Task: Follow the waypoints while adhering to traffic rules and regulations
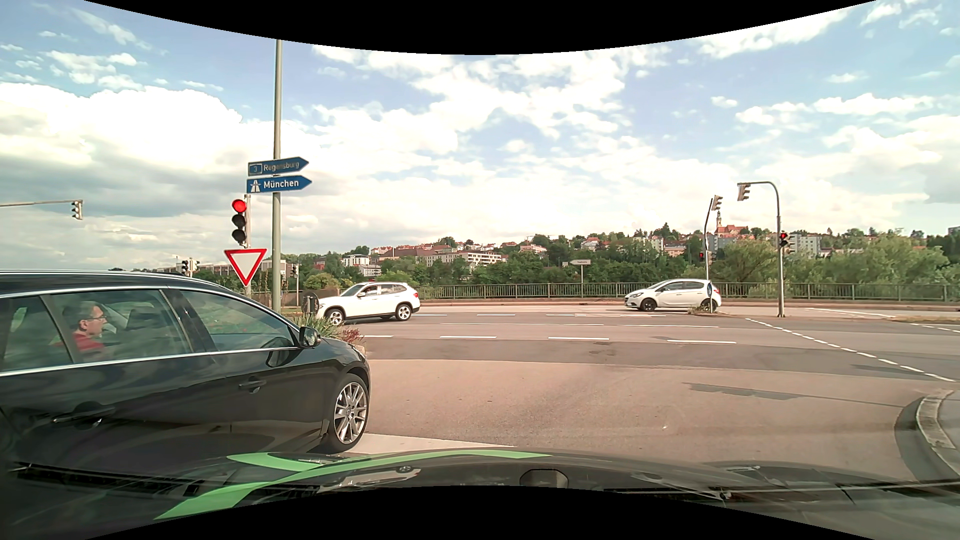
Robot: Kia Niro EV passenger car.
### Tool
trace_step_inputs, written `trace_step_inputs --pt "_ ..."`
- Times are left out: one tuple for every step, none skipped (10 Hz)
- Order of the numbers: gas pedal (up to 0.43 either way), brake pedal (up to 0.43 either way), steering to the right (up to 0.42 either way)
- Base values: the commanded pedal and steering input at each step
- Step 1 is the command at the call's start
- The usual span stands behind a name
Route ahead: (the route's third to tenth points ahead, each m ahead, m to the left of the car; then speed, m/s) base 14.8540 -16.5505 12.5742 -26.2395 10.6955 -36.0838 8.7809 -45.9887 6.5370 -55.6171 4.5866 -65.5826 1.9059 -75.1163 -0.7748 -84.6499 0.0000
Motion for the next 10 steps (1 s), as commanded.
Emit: trace_step_inputs --pt "0.0 0.61 0.258" --pt "0.0 0.604 0.259" --pt "0.0 0.604 0.259" --pt "0.0 0.61 0.259" --pt "0.0 0.61 0.259" --pt "0.0 0.61 0.259" --pt "0.0 0.61 0.259" --pt "0.0 0.61 0.259" --pt "0.0 0.61 0.259" --pt "0.0 0.61 0.258"
